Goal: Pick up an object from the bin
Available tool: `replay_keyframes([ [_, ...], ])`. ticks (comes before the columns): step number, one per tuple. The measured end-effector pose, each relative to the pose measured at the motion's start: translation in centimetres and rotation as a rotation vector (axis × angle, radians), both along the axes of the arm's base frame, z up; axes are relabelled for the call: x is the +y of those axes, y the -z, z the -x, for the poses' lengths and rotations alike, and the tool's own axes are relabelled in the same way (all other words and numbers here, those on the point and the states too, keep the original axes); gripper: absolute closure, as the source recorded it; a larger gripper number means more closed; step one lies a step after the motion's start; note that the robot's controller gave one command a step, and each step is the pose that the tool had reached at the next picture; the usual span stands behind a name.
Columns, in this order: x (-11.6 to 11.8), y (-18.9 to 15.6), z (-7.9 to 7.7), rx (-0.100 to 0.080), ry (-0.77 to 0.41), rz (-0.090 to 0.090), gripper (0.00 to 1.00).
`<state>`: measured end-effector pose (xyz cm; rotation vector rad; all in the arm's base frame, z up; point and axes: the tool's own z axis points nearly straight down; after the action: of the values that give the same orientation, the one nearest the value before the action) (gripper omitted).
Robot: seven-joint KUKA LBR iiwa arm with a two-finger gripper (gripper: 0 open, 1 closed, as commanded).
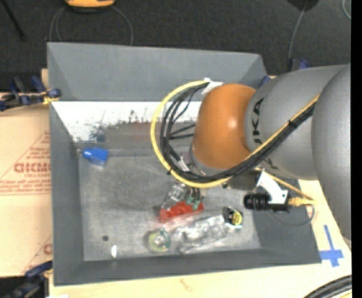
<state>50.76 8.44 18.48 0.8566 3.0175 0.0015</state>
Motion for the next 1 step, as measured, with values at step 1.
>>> replay_keyframes([
  [1, -1.85, 5.41, 0.49, -0.011, 0.230, -0.004, 1.00],
])
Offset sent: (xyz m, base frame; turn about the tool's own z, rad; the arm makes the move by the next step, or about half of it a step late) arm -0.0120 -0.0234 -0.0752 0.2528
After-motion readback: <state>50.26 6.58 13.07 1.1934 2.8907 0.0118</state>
